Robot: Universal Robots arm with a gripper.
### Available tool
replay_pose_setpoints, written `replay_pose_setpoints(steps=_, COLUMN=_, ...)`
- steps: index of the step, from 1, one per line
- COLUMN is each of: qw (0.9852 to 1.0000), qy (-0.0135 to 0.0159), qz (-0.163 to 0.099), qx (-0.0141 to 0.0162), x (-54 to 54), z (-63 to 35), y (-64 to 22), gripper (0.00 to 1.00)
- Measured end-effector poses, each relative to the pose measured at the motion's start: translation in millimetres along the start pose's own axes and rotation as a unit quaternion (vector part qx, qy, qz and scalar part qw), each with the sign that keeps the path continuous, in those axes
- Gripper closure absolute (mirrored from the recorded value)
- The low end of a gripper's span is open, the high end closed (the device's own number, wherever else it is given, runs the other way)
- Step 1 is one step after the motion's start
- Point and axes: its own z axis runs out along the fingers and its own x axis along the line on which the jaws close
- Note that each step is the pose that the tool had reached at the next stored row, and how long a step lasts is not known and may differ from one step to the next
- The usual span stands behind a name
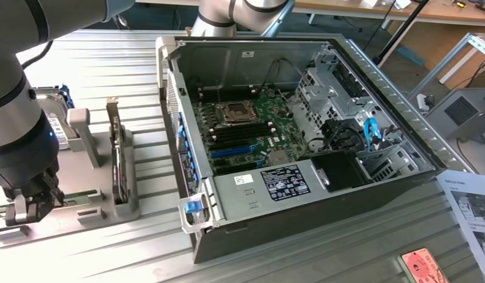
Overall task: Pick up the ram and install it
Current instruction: 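Pick up the ram and move it above insertion slot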
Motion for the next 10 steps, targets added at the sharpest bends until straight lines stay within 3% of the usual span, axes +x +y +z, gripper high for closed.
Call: replay_pose_setpoints(steps=10, qw=1.0000, qy=0.0000, qz=0.000, qx=0.0000, x=0.0, z=-13.1, y=0.4, gripper=0.88)
